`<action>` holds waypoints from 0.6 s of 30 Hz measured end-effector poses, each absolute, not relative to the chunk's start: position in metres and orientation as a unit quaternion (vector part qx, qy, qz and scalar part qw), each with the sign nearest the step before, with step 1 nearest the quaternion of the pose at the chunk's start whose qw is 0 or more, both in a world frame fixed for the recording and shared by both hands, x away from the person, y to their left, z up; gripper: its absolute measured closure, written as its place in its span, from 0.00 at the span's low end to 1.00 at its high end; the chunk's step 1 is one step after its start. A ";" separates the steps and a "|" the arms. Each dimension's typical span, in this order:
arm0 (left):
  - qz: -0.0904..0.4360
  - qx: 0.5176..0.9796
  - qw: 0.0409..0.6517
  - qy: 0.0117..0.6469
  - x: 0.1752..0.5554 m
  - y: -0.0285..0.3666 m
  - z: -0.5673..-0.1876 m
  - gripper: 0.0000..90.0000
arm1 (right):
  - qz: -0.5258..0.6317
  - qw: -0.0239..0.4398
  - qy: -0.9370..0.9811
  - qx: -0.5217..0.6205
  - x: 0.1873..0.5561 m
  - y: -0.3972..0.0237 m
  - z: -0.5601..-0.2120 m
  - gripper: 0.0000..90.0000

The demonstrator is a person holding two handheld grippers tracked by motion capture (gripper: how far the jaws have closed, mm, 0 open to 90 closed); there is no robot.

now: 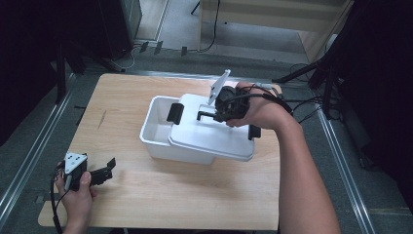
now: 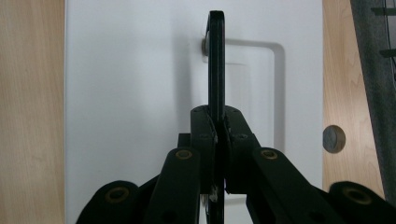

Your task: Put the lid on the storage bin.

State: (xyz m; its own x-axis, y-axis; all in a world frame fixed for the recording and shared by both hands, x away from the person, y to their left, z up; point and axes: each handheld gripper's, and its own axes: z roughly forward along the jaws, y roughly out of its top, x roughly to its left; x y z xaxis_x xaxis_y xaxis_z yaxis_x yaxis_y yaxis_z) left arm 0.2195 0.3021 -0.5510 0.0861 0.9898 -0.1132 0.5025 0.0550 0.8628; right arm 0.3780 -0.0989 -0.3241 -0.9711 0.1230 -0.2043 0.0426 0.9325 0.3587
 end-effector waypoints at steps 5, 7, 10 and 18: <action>0.301 0.617 0.403 0.605 0.220 0.302 -0.551 0.00 | 0.178 0.108 0.977 0.039 0.382 -0.083 -0.325 0.95; 0.301 0.618 0.403 0.605 0.220 0.303 -0.551 0.00 | 0.179 0.106 0.977 0.037 0.383 -0.077 -0.326 0.95; 0.301 0.618 0.403 0.605 0.220 0.303 -0.551 0.00 | 0.177 0.106 0.978 0.034 0.385 -0.068 -0.327 0.95; 0.303 0.618 0.400 0.605 0.220 0.301 -0.551 0.00 | 0.178 0.108 0.978 0.026 0.391 -0.045 -0.332 0.95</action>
